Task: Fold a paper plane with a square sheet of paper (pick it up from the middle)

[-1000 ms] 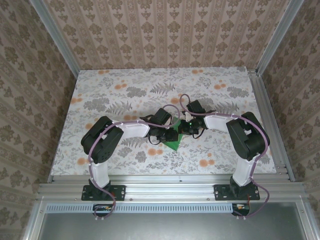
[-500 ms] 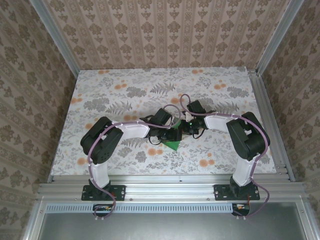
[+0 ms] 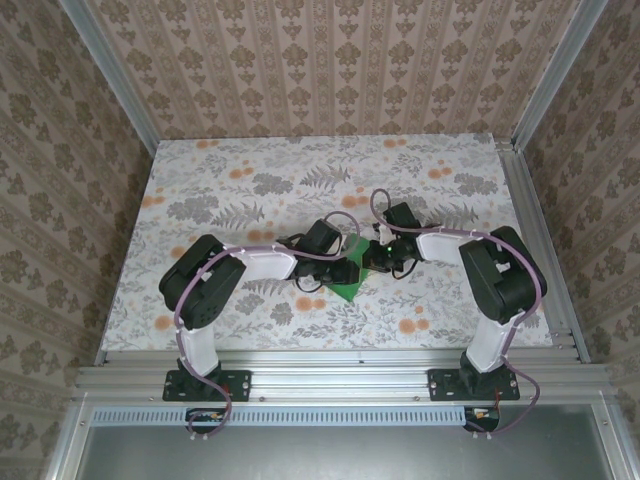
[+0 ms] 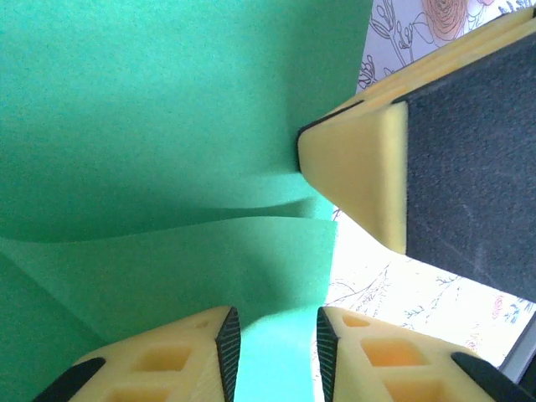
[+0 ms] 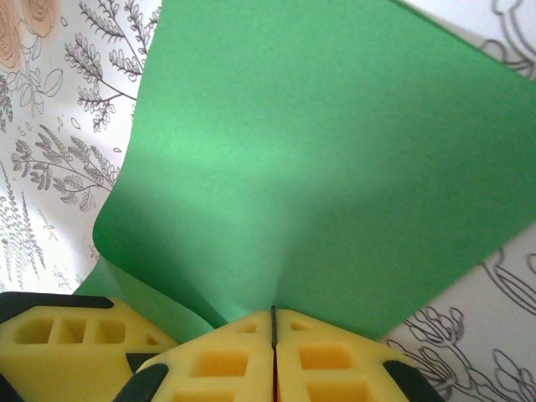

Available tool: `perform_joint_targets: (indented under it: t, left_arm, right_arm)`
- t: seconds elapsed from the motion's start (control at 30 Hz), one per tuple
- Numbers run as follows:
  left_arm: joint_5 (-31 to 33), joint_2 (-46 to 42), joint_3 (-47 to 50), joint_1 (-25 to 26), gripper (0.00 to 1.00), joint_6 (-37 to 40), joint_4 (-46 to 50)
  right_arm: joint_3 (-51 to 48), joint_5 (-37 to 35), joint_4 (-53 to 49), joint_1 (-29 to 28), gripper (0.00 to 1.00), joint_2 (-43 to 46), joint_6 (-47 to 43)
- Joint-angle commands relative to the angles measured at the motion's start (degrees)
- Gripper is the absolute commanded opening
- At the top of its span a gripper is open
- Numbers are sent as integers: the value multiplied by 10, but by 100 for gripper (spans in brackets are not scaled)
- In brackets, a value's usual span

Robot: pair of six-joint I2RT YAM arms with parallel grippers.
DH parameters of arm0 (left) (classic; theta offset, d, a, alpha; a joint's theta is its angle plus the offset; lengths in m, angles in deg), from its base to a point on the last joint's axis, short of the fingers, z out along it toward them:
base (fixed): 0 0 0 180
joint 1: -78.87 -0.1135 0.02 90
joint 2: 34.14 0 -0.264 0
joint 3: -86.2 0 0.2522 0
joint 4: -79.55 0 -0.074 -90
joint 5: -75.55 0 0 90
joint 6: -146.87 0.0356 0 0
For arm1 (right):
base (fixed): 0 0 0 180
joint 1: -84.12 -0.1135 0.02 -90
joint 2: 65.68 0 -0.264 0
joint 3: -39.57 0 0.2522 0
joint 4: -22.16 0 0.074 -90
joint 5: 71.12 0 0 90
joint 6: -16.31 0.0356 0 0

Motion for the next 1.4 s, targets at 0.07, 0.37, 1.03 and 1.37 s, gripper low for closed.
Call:
perform_joint_targets:
  t: [0.07, 0.37, 1.03, 1.37]
  left_arm:
    - [4, -7, 18, 5, 27, 11, 6]
    - [-4, -7, 17, 5, 20, 26, 7]
    - [-16, 2, 17, 5, 18, 47, 5]
    - [1, 18, 13, 4, 19, 39, 0]
  right_arm:
    - [-13, 17, -9, 5, 10, 34, 9]
    - [-24, 42, -24, 5, 13, 64, 13]
    - [-26, 41, -40, -4, 22, 34, -10]
    - [-40, 49, -33, -14, 17, 67, 4]
